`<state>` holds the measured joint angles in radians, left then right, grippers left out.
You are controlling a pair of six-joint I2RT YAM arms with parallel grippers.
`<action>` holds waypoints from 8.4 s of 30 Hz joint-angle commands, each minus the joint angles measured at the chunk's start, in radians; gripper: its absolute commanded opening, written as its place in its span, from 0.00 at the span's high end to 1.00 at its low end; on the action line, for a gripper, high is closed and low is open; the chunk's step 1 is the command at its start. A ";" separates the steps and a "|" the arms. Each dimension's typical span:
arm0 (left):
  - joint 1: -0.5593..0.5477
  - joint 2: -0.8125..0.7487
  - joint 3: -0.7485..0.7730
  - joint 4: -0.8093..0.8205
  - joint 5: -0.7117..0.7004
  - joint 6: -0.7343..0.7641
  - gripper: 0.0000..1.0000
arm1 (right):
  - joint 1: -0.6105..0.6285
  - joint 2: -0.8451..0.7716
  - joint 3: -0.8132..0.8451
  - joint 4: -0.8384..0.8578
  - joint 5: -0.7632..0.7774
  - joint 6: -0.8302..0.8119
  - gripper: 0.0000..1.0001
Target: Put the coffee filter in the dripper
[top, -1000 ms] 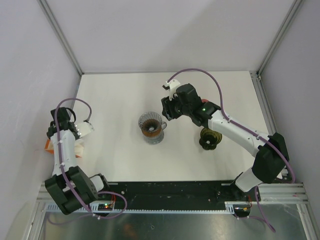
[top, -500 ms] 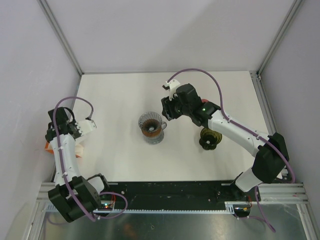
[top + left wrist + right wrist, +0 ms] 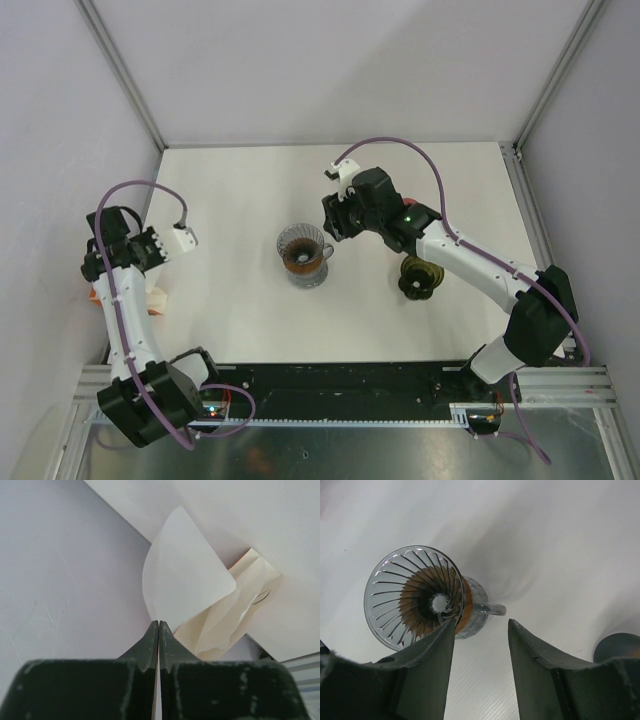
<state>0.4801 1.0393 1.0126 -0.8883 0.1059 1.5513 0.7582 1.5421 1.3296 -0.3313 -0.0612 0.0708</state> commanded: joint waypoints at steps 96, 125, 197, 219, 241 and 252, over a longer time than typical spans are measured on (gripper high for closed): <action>-0.444 0.326 0.121 0.261 0.255 -1.071 1.00 | -0.002 -0.050 0.010 0.065 -0.011 0.001 0.48; -0.860 0.083 0.583 -0.167 0.641 -0.974 1.00 | -0.073 -0.255 0.009 0.231 -0.495 -0.199 0.35; -0.933 0.125 0.576 0.106 0.033 -1.313 0.06 | 0.003 -0.110 0.129 -0.121 0.094 0.281 1.00; -1.251 0.253 0.503 0.269 -0.274 -1.376 0.00 | 0.076 -0.105 0.034 0.115 0.357 0.649 1.00; -1.252 0.335 0.441 0.360 -0.477 -1.322 0.67 | 0.074 -0.095 0.013 0.141 0.282 0.661 1.00; -1.252 0.293 0.387 0.381 -0.575 -1.229 0.99 | 0.037 -0.110 -0.026 0.124 0.267 0.644 1.00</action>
<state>-0.7658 1.3712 1.4174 -0.5442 -0.4179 0.2726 0.8043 1.4555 1.3151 -0.2333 0.2115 0.7147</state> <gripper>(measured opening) 0.020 0.009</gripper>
